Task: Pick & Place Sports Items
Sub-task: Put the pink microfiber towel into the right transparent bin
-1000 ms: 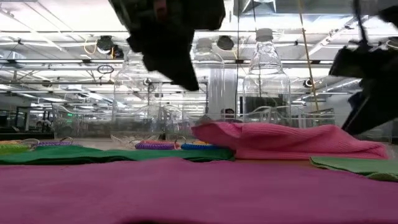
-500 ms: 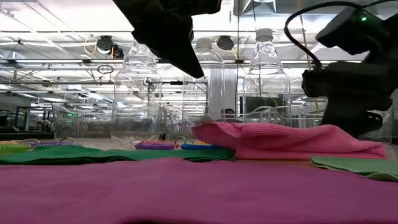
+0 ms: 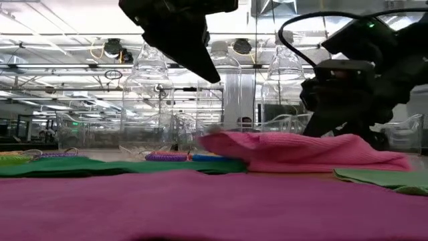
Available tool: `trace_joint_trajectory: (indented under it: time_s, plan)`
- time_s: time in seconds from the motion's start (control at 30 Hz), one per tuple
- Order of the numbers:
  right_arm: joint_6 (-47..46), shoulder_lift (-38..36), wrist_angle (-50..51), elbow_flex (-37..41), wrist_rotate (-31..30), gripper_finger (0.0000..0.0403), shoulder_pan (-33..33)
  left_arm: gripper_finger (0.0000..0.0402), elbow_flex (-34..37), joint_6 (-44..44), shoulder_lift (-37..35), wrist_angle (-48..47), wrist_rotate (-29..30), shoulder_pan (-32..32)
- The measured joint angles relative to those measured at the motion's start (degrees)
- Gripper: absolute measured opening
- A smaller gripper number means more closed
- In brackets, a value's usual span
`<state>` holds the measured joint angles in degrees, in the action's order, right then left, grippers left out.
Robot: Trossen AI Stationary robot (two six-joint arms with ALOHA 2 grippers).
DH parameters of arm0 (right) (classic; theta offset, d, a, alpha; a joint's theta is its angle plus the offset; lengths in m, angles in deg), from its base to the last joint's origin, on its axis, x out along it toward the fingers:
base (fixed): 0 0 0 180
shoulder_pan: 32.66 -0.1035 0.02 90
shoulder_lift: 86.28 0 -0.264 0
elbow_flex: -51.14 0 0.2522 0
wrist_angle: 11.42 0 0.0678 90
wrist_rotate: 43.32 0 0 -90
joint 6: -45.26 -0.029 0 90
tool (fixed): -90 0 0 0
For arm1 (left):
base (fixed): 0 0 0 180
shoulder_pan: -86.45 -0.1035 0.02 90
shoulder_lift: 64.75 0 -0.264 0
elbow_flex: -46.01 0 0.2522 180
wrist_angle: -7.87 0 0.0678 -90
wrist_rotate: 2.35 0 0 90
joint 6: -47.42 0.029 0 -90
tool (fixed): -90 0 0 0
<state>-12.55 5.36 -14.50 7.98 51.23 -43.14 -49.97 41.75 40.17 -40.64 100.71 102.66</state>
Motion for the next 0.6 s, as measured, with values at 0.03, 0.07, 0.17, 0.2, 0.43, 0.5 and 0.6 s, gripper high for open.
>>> trace_joint_trajectory:
  time_s: [0.03,0.07,0.17,0.2,0.43,0.5,0.6]
  plan:
    - [-0.01,0.04,-0.09,0.2,-0.15,0.0261,0.03,0.001,0.0,0.0,0.0,-0.04,0.0,0.0]
    - [-0.06,0.03,-0.04,0.44,-0.13,0.0252,0.04,0.0012,0.0,-0.01,0.0,0.0,0.0,0.0]
    - [-0.21,-0.5,0.48,1.37,-0.23,0.0216,0.06,0.0013,0.0,-0.01,0.0,0.01,0.0,0.01]
    - [-0.3,-0.98,0.43,1.82,-0.27,0.0202,0.08,0.001,0.0,-0.01,0.0,0.0,-0.03,0.0]
    - [-2.48,-6.59,0.62,6.44,0.23,0.0107,0.02,0.0011,0.0,-0.03,0.0,0.25,-0.04,-0.07]
    - [-3.4,-8.78,1.01,7.98,0.29,0.0082,0.0,0.0014,0.0,-0.05,0.0,0.36,-0.04,-0.07]
    - [-4.25,-12.41,1.02,10.39,-0.45,0.005,-0.05,0.0009,0.0,-0.43,0.0,0.4,-0.04,-0.07]
